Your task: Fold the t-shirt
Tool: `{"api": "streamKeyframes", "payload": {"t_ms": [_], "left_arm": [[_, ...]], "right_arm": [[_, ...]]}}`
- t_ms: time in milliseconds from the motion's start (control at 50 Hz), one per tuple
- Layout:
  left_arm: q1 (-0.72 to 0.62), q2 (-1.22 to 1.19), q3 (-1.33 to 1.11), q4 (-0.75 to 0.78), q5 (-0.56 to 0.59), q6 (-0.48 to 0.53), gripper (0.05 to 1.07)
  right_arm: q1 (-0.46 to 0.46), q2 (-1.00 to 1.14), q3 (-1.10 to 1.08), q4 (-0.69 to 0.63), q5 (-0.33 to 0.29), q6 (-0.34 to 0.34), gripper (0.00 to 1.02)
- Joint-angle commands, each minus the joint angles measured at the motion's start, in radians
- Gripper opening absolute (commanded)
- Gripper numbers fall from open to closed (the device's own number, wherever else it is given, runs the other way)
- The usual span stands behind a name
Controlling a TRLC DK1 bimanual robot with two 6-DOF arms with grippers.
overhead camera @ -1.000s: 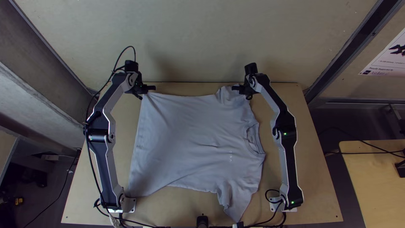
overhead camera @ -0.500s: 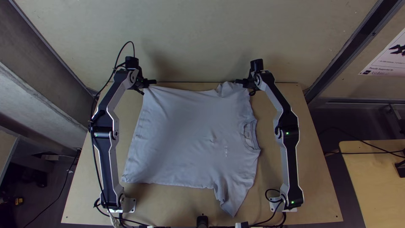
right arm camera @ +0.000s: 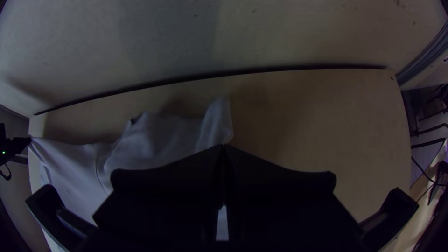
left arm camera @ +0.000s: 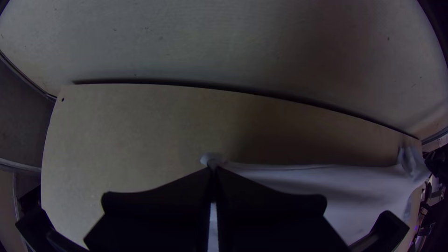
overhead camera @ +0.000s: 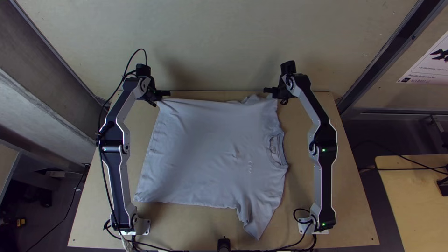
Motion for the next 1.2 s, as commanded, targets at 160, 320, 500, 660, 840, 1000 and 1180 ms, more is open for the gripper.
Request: {"api": "streamKeyframes", "payload": {"t_ms": [160,320,500,660,840,1000,1180], "left_arm": [[0.012,-0.094,-0.063,-0.015,0.019,0.012,0.08],[0.012,-0.151,-0.126,-0.013,0.025,0.015,0.08],[0.021,-0.235,-0.223,-0.007,0.051,0.043,0.08],[0.026,-0.332,-0.341,0.008,0.054,0.067,0.08],[0.030,-0.436,-0.516,0.065,0.064,0.092,0.08],[0.038,-0.513,-0.664,0.117,0.064,0.096,0.08],[0.038,-0.585,-0.802,0.174,0.064,0.112,0.08]], "right_arm": [[0.015,-0.108,-0.083,-0.154,0.002,0.008,0.02],[0.037,-0.203,-0.203,-0.170,0.002,0.011,0.02],[0.058,-0.309,-0.335,-0.158,0.004,0.014,0.02],[0.073,-0.398,-0.455,-0.143,0.005,0.017,0.02],[0.098,-0.490,-0.617,-0.098,0.011,0.022,0.02],[0.122,-0.554,-0.729,-0.080,0.018,0.036,0.02],[0.144,-0.622,-0.853,-0.065,0.030,0.036,0.02]]}}
